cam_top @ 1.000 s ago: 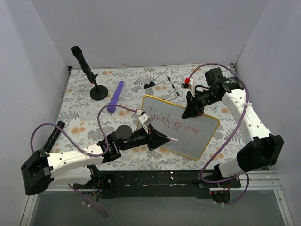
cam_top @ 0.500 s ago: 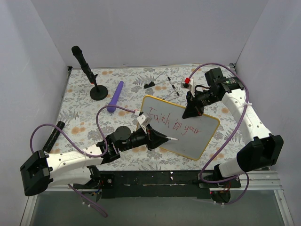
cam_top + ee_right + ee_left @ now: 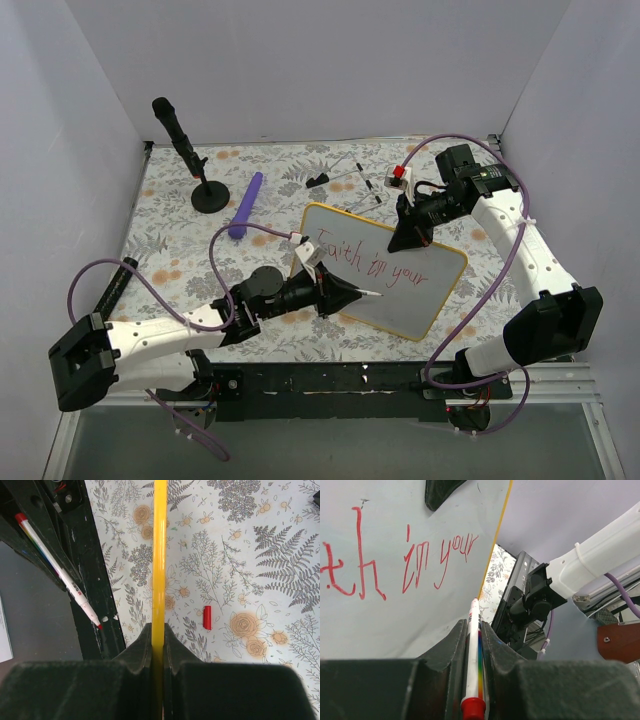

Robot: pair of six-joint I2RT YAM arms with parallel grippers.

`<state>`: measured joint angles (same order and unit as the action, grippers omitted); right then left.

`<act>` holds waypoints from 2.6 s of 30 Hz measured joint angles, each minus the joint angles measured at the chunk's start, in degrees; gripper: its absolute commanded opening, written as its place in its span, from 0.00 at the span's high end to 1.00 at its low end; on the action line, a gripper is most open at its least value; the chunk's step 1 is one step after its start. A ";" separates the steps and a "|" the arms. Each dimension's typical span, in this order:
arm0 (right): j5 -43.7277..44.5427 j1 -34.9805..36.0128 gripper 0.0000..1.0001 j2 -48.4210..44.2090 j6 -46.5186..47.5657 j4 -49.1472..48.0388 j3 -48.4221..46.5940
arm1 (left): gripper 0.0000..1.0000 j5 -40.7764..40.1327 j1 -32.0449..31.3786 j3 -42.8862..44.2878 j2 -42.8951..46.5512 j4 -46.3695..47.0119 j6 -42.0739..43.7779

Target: Write a sentence on the whiteboard

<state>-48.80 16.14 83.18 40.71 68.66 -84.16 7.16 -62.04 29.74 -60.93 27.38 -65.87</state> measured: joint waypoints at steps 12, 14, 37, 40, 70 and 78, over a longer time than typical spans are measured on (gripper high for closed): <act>0.28 -0.59 0.99 -0.63 -2.51 -1.31 0.72 | 1.00 -0.85 -4.48 8.87 -13.18 3.56 4.55; 0.31 -0.76 0.99 -0.94 -3.15 -1.66 1.05 | 1.00 -1.84 -5.31 9.92 -14.73 5.14 5.73; 0.59 -1.14 0.99 -1.40 -4.79 -2.86 1.55 | 1.00 -11.08 -8.33 17.75 -28.09 14.71 9.75; 0.59 -1.14 0.99 -1.40 -4.76 -2.86 1.55 | 1.00 -11.06 -8.33 18.40 -28.83 14.71 9.79; 0.59 -1.18 0.99 -1.40 -4.74 -3.37 1.57 | 1.00 -13.84 -8.81 18.84 -28.50 12.46 10.10; 0.59 -1.18 0.99 -1.40 -4.74 -3.34 1.57 | 1.00 -14.73 -8.81 18.40 -27.34 11.34 10.23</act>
<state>-48.21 14.96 81.78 35.97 65.32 -82.59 -7.57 -70.85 48.14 -88.27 38.72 -55.64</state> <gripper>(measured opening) 0.088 0.123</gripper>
